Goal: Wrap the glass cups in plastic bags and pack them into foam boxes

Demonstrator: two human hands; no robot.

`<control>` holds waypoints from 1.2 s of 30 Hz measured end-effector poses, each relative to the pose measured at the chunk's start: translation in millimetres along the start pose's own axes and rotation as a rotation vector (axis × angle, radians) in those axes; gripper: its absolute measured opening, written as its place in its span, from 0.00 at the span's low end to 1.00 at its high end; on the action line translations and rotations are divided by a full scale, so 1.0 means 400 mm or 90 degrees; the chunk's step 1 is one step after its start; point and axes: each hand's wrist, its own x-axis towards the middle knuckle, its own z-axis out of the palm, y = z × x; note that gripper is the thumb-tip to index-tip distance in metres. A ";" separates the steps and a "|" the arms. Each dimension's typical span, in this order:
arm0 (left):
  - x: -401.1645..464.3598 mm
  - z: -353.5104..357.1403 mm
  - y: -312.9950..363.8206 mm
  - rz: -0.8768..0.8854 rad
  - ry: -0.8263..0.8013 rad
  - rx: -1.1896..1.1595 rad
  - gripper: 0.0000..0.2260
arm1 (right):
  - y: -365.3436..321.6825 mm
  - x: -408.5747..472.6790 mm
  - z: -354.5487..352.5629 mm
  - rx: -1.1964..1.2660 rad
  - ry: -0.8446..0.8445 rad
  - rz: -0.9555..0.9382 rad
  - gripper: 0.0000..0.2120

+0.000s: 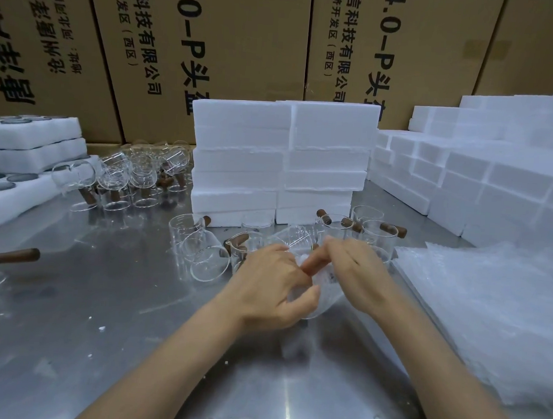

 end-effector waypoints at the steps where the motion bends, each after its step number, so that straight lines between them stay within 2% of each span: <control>1: -0.002 0.000 0.000 -0.004 0.007 -0.004 0.22 | -0.003 -0.003 0.001 -0.041 0.001 -0.015 0.24; 3: -0.010 -0.004 -0.001 -0.029 0.071 -0.053 0.22 | -0.005 -0.006 0.008 -0.157 -0.008 -0.062 0.23; 6: -0.020 -0.012 -0.013 -0.060 0.233 -0.119 0.19 | -0.007 -0.009 0.031 -0.344 -0.050 -0.145 0.22; 9: -0.021 -0.013 -0.017 -0.070 0.260 -0.123 0.19 | -0.012 -0.016 0.045 -0.392 -0.061 -0.189 0.21; 12: -0.019 -0.007 -0.014 -0.067 0.214 -0.120 0.19 | -0.013 -0.022 0.046 -0.361 -0.031 -0.190 0.18; 15: -0.019 -0.006 -0.020 -0.044 0.165 -0.111 0.19 | -0.015 -0.017 0.047 -0.340 0.010 -0.183 0.21; 18: -0.021 0.003 -0.022 -0.041 0.078 -0.074 0.21 | -0.015 -0.016 0.036 -0.176 0.130 -0.149 0.28; 20: -0.020 0.010 -0.018 -0.033 0.048 -0.043 0.22 | -0.010 -0.013 0.030 -0.135 0.174 -0.154 0.26; 21: -0.017 0.012 -0.016 -0.026 0.042 -0.035 0.23 | -0.010 -0.012 0.029 -0.150 0.158 -0.159 0.25; 25: -0.017 0.014 -0.017 -0.012 0.079 -0.057 0.22 | -0.011 -0.006 0.037 -0.272 0.060 -0.176 0.26; 28: -0.021 0.020 -0.017 -0.027 0.096 -0.077 0.22 | -0.004 -0.006 0.041 -0.315 0.031 -0.202 0.18; 30: -0.021 0.024 -0.014 -0.018 0.118 -0.086 0.20 | -0.005 -0.008 0.044 -0.311 0.034 -0.217 0.16; 33: -0.021 0.023 -0.011 -0.037 0.171 -0.086 0.20 | -0.005 -0.007 0.047 -0.241 0.101 -0.207 0.21; 36: 0.005 -0.002 -0.011 -0.150 0.285 -0.155 0.20 | -0.001 0.011 0.015 0.016 0.272 -0.102 0.20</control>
